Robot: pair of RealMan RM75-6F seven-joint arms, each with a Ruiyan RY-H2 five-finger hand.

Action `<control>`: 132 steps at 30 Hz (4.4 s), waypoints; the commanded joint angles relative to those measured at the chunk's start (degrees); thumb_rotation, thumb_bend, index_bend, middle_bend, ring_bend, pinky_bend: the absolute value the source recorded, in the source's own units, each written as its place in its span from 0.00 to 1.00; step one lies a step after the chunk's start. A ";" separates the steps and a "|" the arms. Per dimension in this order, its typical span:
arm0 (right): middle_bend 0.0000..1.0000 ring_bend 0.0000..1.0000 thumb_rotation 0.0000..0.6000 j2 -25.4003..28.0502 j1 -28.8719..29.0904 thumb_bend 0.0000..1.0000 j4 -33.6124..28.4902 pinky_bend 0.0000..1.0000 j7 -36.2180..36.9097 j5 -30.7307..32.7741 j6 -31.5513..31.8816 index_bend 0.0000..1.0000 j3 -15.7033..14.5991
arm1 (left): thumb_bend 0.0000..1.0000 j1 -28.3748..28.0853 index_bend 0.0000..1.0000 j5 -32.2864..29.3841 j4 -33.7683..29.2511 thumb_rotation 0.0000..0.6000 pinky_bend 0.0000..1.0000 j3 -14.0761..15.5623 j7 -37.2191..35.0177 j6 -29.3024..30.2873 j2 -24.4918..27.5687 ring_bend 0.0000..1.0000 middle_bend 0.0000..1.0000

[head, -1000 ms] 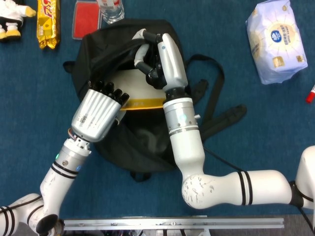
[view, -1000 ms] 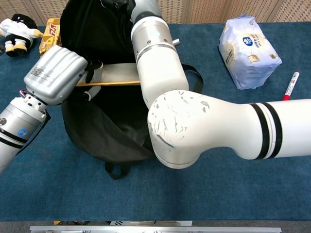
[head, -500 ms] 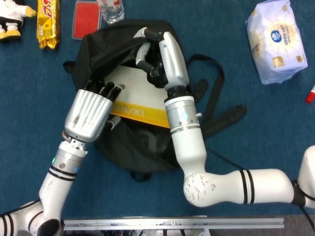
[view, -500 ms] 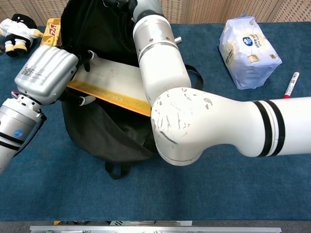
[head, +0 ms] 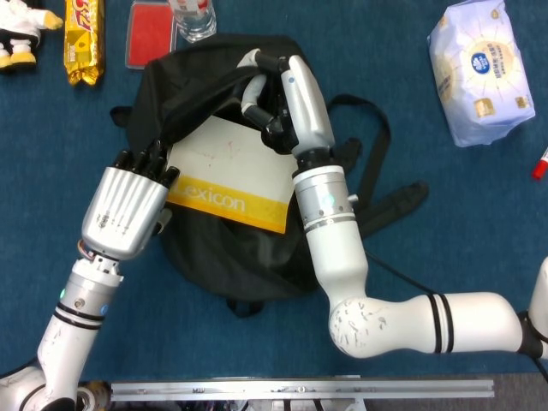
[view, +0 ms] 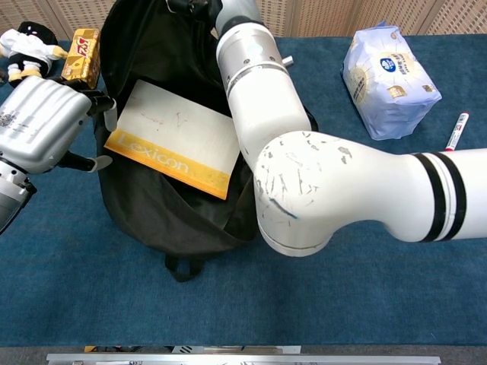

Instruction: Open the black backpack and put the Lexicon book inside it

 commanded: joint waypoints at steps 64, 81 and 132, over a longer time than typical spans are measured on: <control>0.67 0.63 1.00 3.47 -1.96 0.97 -2.37 0.85 0.54 1.97 -1.61 0.73 -2.34 | 0.08 0.85 0.57 -2.86 -3.30 1.00 0.46 -1.28 0.93 2.34 0.48 0.46 0.59; 0.56 0.47 1.00 9.59 -4.67 0.87 -7.67 0.65 0.26 2.86 -9.14 0.59 -8.05 | 0.08 7.08 0.33 -8.80 -5.76 1.00 0.42 -1.78 -7.16 5.92 12.63 0.33 0.45; 0.06 0.00 1.00 32.37 0.11 0.00 -22.54 0.11 -5.01 11.42 -21.52 0.00 -20.30 | 0.08 10.39 0.32 -13.79 -3.32 1.00 0.41 -4.83 -13.72 6.65 14.66 0.30 0.41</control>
